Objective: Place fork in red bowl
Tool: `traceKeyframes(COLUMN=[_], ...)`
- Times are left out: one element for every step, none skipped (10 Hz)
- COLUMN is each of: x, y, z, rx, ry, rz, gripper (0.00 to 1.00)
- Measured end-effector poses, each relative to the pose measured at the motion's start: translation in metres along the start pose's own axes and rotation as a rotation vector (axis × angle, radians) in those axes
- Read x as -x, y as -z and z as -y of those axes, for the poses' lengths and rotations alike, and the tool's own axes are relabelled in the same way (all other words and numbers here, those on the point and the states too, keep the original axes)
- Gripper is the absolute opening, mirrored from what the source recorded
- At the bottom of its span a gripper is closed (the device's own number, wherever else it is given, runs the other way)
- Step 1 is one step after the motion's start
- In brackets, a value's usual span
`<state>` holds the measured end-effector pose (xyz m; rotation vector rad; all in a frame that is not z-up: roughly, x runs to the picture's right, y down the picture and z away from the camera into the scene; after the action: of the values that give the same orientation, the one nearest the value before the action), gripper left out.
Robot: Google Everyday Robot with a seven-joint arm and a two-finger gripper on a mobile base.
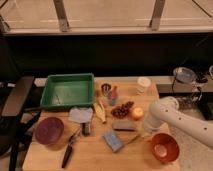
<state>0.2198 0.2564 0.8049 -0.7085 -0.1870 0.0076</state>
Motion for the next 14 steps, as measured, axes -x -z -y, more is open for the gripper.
traceKeyframes(x=[-0.002,-0.004,-0.003,-0.003,-0.006,-0.012,-0.02,-0.031,-0.043,-0.054,-0.066,-0.076,-0.082,-0.085], y=[0.011,0.027,0.044,0.06,0.085,0.104,0.116,0.126,0.133,0.136,0.138,0.137,0.136,0.134], z=[0.003,0.005,0.011,0.015,0.018,0.021,0.02,0.016,0.008,-0.005,-0.019,-0.032,-0.039,-0.044], rx=[-0.022,-0.045,-0.068,-0.091,-0.118,-0.148,-0.159,-0.165,-0.168,-0.16,-0.154,-0.141,-0.132,-0.126], ry=[0.002,0.003,0.011,0.014,0.015,0.013,0.008,0.0,-0.009,-0.022,-0.047,-0.076,-0.098,-0.113], rz=[0.006,0.01,0.015,0.017,0.021,0.03,0.037,0.051,0.073,0.092,0.126,0.157,0.179,0.193], gripper=[0.0,0.0,0.0,0.0,0.0,0.0,0.0,0.0,0.0,0.0,0.0,0.0,0.0,0.0])
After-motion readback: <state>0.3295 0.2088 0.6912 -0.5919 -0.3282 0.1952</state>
